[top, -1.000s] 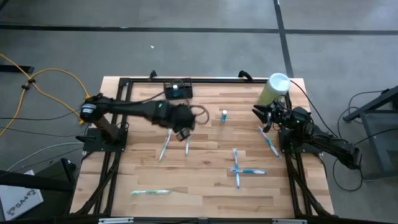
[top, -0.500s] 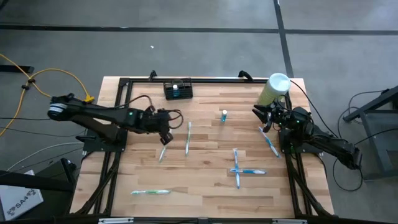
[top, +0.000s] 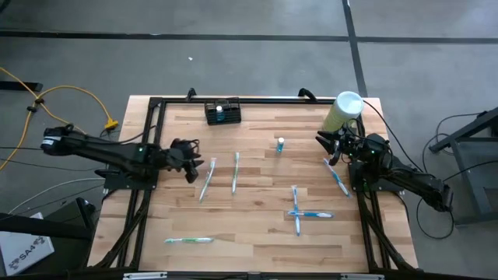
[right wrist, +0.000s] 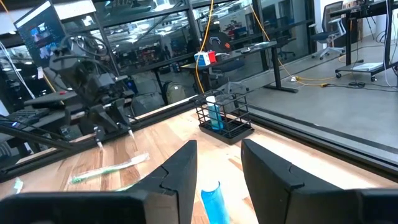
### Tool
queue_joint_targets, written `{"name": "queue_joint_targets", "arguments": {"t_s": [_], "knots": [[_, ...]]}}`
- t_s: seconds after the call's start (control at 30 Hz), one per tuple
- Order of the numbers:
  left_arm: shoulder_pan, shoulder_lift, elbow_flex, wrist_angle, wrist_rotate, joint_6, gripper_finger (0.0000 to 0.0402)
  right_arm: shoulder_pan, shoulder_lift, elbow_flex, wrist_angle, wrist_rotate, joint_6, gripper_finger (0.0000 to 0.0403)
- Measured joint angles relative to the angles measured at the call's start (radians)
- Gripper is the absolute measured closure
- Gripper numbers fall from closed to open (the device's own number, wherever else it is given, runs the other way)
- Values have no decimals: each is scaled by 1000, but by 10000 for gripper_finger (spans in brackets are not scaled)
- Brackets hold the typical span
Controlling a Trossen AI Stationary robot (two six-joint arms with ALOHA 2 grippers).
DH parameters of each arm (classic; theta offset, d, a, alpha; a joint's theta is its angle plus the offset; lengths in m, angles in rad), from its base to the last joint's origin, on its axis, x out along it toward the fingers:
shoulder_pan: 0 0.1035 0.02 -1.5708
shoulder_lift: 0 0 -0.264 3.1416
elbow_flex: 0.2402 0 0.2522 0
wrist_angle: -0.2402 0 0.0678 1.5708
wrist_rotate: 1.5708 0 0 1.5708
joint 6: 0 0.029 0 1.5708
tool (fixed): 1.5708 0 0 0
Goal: Pick & Place toothbrushing station
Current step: Put the blue mouthwash bottle into the wire organizer
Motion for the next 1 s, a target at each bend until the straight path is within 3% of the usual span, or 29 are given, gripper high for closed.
{"name": "queue_joint_targets", "arguments": {"t_s": [0.47, 1.0], "knots": [[0, -291, -157, 10, -25, 22, 270, 0, 0, 0, 0, 0, 0, 286], [0, -311, -162, 9, -25, 53, 270, 0, 0, 0, 0, 0, 0, 286]]}}
